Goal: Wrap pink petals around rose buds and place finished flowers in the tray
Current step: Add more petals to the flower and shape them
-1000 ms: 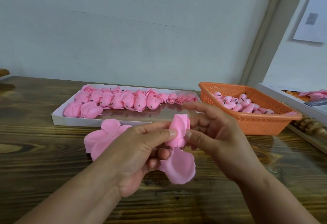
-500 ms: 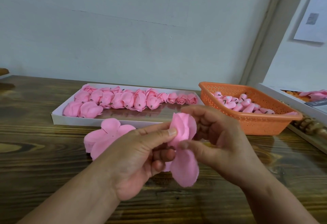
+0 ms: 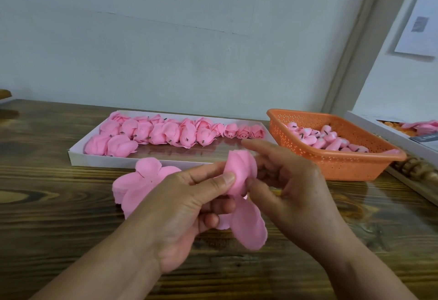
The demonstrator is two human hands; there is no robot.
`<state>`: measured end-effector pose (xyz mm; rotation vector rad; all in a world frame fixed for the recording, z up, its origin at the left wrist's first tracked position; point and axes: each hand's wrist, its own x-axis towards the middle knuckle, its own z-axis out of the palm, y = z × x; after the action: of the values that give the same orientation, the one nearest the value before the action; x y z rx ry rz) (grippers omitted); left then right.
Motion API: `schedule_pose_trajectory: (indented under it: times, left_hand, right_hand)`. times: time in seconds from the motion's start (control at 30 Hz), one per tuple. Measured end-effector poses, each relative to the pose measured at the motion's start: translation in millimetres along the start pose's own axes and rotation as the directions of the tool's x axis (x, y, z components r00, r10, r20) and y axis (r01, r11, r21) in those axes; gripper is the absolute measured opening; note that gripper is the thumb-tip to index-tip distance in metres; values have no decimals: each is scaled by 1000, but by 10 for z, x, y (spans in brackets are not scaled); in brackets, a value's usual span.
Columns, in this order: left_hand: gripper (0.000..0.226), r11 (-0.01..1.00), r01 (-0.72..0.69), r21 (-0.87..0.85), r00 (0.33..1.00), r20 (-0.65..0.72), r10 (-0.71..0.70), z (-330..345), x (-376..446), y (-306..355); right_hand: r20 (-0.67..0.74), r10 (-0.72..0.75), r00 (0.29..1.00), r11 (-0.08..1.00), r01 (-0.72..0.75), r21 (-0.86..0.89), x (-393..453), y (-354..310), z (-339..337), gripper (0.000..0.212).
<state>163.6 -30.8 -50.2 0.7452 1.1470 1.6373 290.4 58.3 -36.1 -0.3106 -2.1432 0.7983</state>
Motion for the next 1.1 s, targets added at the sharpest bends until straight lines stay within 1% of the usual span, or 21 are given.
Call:
schedule_pose_trajectory:
  times: [0.13,0.3,0.33,0.4,0.5,0.57,0.6,0.67,0.7,0.8,0.87,0.97,1.1]
  left_hand:
    - [32,1000,5,-14,1000,13,-5,-4,0,-3]
    - [28,998,-55,16,996,73,54,12,-18,-14]
    - [30,997,-68,27,993,96,65,9,-23,-10]
    - [40,995,-87,50,988,130,80,3,-34,-8]
    - [54,988,-118,95,989,99,108,24,-27,-23]
    - [51,988,-120,96,993,30,118,46,-9,-34]
    - [45,989,-112,93,994,3,113,54,-2,-39]
    - [22,991,-94,100,995,-22,97,58,17,-47]
    - [15,991,-84,106,996,-32,88,59,23,-45]
    - [32,994,-38,98,998,-49,43,40,37,-40]
    - [35,996,-10,87,999,-49,15,42,39,-22]
    - [27,996,-26,86,999,-44,30,34,40,-21]
    - [21,998,-65,24,998,-13,66,34,17,-22]
  right_hand:
    - [36,28,999,1000,-29,11,-1,6,-24,45]
    - [59,71,996,997,-70,-10,35,32,-49,41]
    - [57,76,996,997,-76,-1,37,36,-49,40]
    - [52,70,996,997,-71,18,33,35,-45,36]
    - [49,90,995,995,-92,36,28,40,-36,35]
    - [72,129,989,987,-135,89,36,65,-40,38]
    - [89,147,985,979,-158,130,45,82,-43,38]
    - [104,187,977,949,-207,237,66,121,-58,38]
    - [107,203,973,931,-225,287,75,141,-65,38]
    - [129,226,965,892,-259,370,84,197,-67,36]
    - [131,243,961,863,-276,424,85,225,-65,36]
    - [139,260,955,816,-295,497,95,257,-56,40]
    - [136,241,961,783,-276,557,95,289,-39,40]
